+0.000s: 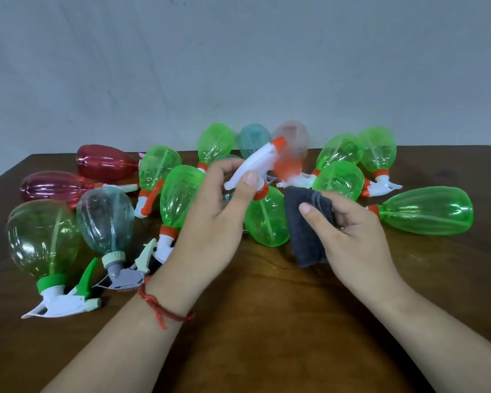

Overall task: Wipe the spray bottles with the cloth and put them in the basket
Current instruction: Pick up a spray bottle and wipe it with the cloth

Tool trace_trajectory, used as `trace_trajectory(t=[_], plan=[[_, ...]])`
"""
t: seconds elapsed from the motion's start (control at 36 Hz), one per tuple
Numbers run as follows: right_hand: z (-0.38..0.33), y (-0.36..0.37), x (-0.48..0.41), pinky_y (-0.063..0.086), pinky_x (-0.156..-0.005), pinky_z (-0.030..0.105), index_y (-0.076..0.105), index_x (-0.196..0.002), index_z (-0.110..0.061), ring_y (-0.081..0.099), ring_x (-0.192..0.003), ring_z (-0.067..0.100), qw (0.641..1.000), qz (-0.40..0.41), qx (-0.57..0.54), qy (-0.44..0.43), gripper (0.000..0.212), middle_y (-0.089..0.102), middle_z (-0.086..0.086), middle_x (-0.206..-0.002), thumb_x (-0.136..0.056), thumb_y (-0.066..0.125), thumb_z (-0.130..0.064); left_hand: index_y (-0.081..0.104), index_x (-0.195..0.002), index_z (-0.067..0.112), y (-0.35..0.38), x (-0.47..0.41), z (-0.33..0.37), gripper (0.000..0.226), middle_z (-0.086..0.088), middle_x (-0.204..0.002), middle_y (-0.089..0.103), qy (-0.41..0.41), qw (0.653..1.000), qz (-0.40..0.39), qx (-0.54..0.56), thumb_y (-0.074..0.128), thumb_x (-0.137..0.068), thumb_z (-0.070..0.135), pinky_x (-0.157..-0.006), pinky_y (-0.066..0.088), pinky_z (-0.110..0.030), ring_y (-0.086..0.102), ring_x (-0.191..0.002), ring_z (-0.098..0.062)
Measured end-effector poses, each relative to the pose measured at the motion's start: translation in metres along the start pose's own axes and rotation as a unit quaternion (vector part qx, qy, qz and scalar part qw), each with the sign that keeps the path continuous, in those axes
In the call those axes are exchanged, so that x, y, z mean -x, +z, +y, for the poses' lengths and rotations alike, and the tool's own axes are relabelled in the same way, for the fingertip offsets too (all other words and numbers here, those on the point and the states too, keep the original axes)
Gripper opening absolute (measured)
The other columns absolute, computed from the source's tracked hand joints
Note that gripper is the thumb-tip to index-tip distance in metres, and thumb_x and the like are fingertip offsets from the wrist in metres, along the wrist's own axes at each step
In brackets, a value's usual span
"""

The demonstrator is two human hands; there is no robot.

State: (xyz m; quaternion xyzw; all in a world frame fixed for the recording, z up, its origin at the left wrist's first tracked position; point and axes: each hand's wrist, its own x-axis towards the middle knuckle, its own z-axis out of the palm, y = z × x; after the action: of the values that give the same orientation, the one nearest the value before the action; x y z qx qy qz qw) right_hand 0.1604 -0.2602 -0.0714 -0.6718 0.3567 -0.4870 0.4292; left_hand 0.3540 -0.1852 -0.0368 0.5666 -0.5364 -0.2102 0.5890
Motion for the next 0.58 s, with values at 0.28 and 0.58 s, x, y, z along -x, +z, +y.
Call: trace_trajectory(t=[0.28, 0.58], plan=[[-0.003, -0.003, -0.006, 0.052, -0.072, 0.025, 0.077, -0.101, -0.030, 0.071, -0.085, 0.005, 1.000, -0.015, 0.004, 0.023, 0.012, 0.078, -0.011, -0.091, -0.102, 0.068, -0.022, 0.035, -0.149, 0.048, 0.016, 0.012, -0.035, 0.081, 0.062, -0.127, 0.046, -0.016, 0.989, -0.112, -0.095, 0.082, -0.094, 0.009, -0.097, 0.036, 0.003, 0.046, -0.123, 0.031], [-0.012, -0.006, -0.005, 0.063, -0.086, 0.050, 0.074, -0.113, -0.026, 0.076, -0.100, 0.020, 0.994, -0.001, -0.082, 0.068, 0.016, 0.079, -0.003, -0.103, -0.108, 0.059, -0.024, 0.026, -0.163, 0.043, 0.020, 0.009, -0.035, 0.104, 0.028, -0.159, 0.041, 0.023, 0.977, -0.118, -0.176, 0.091, -0.084, 0.023, -0.112, 0.029, -0.001, 0.039, -0.145, 0.014]])
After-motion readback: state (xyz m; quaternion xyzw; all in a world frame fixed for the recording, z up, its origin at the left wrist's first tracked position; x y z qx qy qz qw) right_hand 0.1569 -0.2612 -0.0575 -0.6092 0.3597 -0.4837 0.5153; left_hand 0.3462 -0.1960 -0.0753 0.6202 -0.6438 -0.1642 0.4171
